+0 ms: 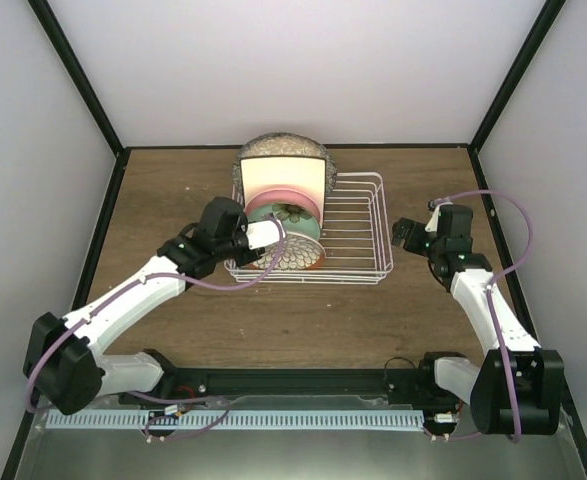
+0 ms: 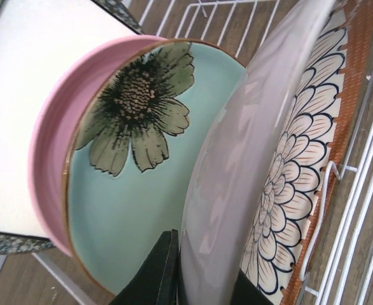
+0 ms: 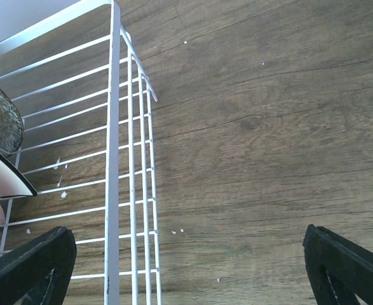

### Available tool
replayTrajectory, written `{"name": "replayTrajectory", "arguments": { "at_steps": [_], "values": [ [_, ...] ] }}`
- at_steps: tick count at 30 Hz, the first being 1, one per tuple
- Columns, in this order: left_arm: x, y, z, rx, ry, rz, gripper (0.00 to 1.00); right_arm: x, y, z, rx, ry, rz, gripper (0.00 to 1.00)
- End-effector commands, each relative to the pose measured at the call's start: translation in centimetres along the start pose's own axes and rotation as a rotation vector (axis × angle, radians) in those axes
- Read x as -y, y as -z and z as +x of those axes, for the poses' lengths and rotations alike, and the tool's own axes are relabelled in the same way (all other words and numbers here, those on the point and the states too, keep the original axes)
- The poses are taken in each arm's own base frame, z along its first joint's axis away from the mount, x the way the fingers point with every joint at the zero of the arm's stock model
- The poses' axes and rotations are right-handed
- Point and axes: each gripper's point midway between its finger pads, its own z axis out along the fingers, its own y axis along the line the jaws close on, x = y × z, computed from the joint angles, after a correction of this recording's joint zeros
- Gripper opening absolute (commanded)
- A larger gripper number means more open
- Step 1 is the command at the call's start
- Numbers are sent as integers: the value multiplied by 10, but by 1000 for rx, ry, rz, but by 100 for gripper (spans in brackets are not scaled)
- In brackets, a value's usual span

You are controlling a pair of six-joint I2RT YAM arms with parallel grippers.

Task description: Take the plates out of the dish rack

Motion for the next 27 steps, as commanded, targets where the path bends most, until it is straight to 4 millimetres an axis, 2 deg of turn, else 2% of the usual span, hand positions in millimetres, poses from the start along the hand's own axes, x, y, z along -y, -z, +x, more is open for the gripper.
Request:
{"name": "replayTrajectory", "arguments": {
  "at_steps": [1, 6, 8, 10, 15, 20, 24, 27],
  "values": [
    [-43, 40, -44, 160, 50, -214, 4, -1, -1, 2, 8, -4, 0, 100],
    [-38, 35, -31, 117, 15, -260, 4, -1, 0, 5, 6, -19, -4, 100],
    [-36, 35, -31, 114, 3, -282, 4, 0, 1, 5, 10, -23, -3, 100],
    [-42, 40, -35, 121, 6, -322, 4, 0, 2, 5, 13, -23, -1, 100],
    [-62, 71, -68, 232, 14, -379, 4, 0, 4, 7, 15, -31, -3, 100],
    [-66, 97, -97, 320, 18, -339, 4, -4, 7, 4, 23, -33, -21, 100],
    [-69, 110, -111, 359, 59, -314, 4, -21, 17, -13, 65, -2, -92, 100],
    [-71, 113, -121, 374, 122, -268, 4, -46, 34, -35, 122, 49, -195, 100]
  ]
}}
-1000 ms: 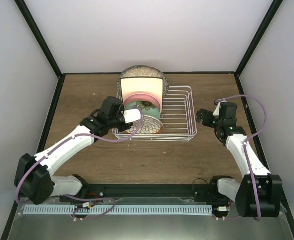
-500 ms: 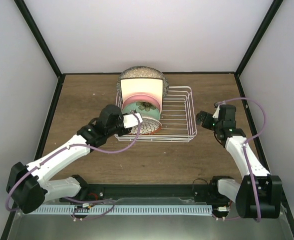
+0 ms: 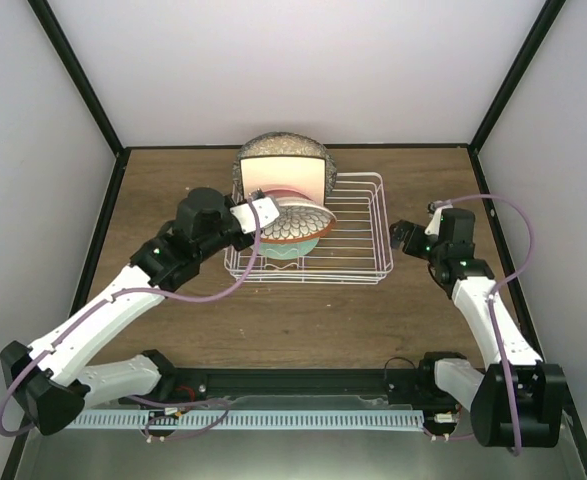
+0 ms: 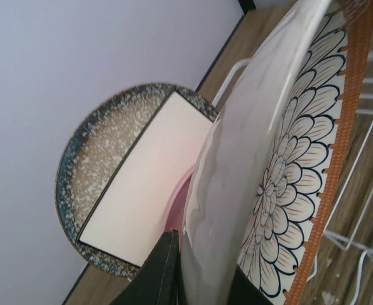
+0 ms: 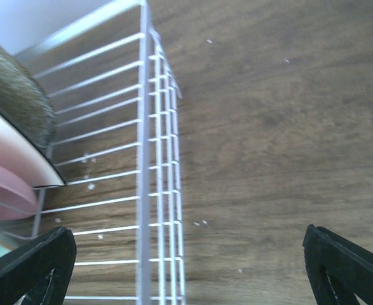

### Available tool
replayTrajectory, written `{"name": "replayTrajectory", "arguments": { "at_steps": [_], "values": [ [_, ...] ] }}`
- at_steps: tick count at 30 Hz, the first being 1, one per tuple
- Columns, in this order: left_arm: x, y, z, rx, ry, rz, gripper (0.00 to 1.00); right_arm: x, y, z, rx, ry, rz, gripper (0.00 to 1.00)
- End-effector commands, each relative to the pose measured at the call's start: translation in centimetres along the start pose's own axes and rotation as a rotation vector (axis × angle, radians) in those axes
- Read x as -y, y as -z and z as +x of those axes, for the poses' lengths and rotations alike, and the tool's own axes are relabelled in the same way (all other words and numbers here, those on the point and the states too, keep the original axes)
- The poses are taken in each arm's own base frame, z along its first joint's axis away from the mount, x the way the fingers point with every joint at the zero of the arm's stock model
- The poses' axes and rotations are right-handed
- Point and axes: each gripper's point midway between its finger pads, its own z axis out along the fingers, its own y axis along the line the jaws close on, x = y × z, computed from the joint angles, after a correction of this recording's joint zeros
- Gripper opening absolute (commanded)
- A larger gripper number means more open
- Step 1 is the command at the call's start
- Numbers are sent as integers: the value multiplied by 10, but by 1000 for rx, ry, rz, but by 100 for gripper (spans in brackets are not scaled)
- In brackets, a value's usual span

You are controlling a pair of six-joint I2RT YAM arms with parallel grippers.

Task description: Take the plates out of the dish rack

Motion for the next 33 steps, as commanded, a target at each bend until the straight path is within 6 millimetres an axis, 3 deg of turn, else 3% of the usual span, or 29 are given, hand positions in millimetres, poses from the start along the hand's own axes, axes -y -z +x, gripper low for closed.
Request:
{"name": "replayTrajectory", "arguments": {
  "at_steps": [1, 10, 14, 20, 25, 33],
  "values": [
    [-31, 25, -65, 186, 139, -16, 4, -50, 30, -48, 129, 92, -188, 100],
    [-11, -10, -113, 191, 390, 297, 4, -139, 100, -100, 232, 195, -589, 84],
    [-15, -32, -121, 194, 479, 330, 4, -160, 133, -121, 304, 206, -673, 80],
    [-34, -63, -119, 176, 634, 348, 4, -173, 170, -147, 388, 224, -721, 79],
    [-50, -75, -135, 222, 707, 388, 4, -168, 162, -148, 367, 219, -709, 76],
    [-47, -85, -146, 254, 858, 579, 4, -154, 136, -147, 370, 194, -673, 75]
  ]
}}
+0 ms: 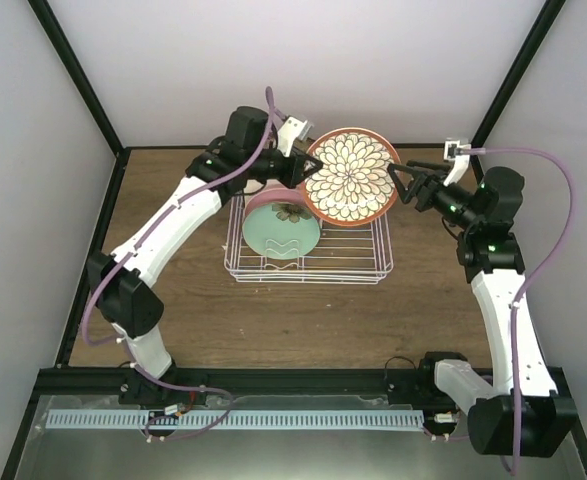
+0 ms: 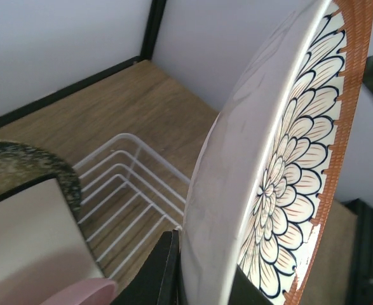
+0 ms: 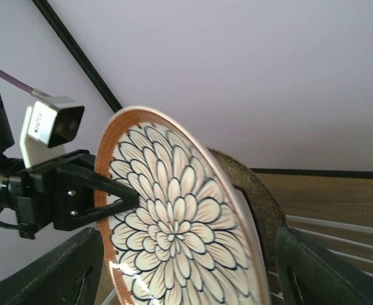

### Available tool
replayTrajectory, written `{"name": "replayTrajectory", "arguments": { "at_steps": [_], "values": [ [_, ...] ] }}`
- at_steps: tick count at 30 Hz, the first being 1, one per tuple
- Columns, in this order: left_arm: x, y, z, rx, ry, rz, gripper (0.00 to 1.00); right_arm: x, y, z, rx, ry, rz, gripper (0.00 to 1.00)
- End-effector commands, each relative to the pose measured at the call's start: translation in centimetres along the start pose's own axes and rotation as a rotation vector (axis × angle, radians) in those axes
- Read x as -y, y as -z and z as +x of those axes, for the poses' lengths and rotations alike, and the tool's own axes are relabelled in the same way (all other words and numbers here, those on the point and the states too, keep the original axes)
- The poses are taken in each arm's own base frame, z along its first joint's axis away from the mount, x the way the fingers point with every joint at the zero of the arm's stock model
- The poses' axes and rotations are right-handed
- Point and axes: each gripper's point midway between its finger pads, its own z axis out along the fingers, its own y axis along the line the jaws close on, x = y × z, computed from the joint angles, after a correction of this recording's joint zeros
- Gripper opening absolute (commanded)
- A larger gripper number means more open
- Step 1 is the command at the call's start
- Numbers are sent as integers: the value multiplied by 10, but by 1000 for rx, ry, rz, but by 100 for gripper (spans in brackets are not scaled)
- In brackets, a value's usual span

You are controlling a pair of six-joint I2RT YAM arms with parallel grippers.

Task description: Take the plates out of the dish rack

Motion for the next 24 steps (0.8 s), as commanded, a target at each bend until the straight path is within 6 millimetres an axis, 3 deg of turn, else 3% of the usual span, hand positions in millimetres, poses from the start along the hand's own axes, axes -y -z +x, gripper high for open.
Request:
{"name": "replayTrajectory", "arguments": {
  "at_steps": [1, 5, 7, 10, 15, 21, 22, 24],
  "values": [
    [38, 19, -53, 153, 39, 220, 4, 7, -4, -3, 22, 10, -1, 75],
    [46, 16, -56, 141, 61, 290, 4, 11, -9, 1, 11, 2, -17, 73],
    [47, 14, -56, 135, 69, 314, 4, 11, -13, 4, -3, -10, -44, 66],
    [48, 11, -59, 139, 75, 331, 4, 10, -20, 10, -36, -39, -104, 47],
    [43, 7, -66, 156, 89, 335, 4, 15, -32, 19, -85, -94, -162, 2],
    [40, 3, -69, 168, 97, 336, 4, 21, -36, 14, -88, -92, -142, 1],
    [39, 2, -69, 168, 98, 335, 8, 21, -35, 12, -83, -90, -135, 1],
    [37, 1, -68, 168, 96, 329, 38, 24, -32, 8, -66, -86, -117, 1]
  ]
}}
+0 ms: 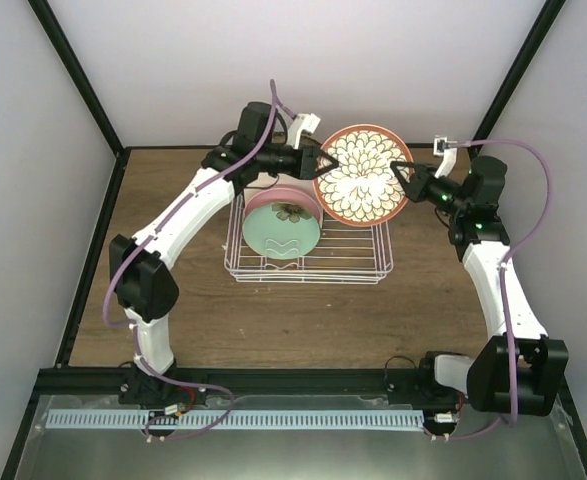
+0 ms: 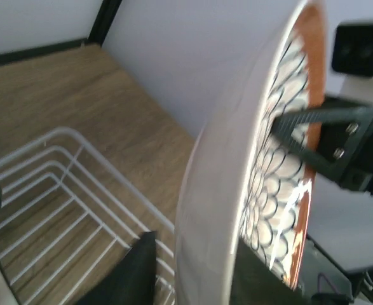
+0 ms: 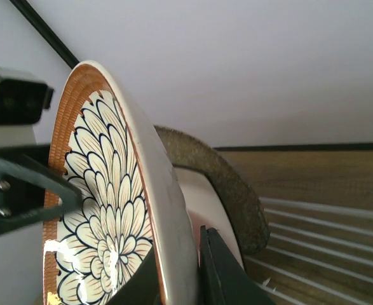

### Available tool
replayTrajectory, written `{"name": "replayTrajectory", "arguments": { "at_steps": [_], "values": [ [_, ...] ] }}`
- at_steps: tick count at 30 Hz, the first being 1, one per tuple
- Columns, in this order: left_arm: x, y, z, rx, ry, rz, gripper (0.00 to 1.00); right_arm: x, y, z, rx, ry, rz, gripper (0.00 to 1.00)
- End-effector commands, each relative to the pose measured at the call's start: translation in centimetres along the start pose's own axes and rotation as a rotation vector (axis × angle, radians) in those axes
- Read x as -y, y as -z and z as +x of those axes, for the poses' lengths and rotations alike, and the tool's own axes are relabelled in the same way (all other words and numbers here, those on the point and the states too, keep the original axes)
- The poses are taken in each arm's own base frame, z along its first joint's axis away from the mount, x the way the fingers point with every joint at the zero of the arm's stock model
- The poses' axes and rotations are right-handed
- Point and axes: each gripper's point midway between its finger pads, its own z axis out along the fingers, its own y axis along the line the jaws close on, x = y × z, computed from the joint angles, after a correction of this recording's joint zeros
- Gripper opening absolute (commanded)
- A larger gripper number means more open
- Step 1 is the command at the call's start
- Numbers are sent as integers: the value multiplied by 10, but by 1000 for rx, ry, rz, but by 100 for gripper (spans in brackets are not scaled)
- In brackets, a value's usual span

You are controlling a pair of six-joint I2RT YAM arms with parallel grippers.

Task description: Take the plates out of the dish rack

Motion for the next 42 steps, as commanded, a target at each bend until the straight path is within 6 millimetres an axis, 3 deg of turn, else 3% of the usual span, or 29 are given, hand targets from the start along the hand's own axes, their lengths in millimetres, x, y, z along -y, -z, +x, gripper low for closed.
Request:
{"name": "replayTrajectory", "arguments": {
  "at_steps": [1, 3, 5, 8, 12, 16, 22, 25, 30, 42],
  "values": [
    [55, 28, -56, 165, -173, 172, 53, -33, 13, -23, 15, -34, -107, 1],
    [53, 30, -60, 179, -180, 150, 84, -30, 18, -29, 40, -39, -92, 1],
    [51, 32, -64, 194, -189, 128, 92, -27, 24, -37, 69, -44, -79, 1],
    [44, 38, -71, 224, -192, 73, 96, -22, 29, -45, 99, -67, -73, 1],
    [19, 56, -90, 295, -193, -72, 98, -5, 26, -62, 145, -114, -25, 1],
    [-8, 87, -109, 363, -200, -209, 99, 36, 18, -82, 182, -169, 93, 1],
    [-25, 129, -117, 413, -208, -326, 99, 119, 31, -103, 277, -307, 314, 1],
    [-28, 144, -114, 422, -192, -339, 99, 160, 31, -91, 272, -372, 417, 1],
    [-32, 167, -105, 434, -154, -344, 99, 216, 32, -52, 254, -473, 544, 1],
    [-30, 192, -81, 427, -119, -341, 99, 302, 30, 16, 250, -647, 694, 1]
  ]
}}
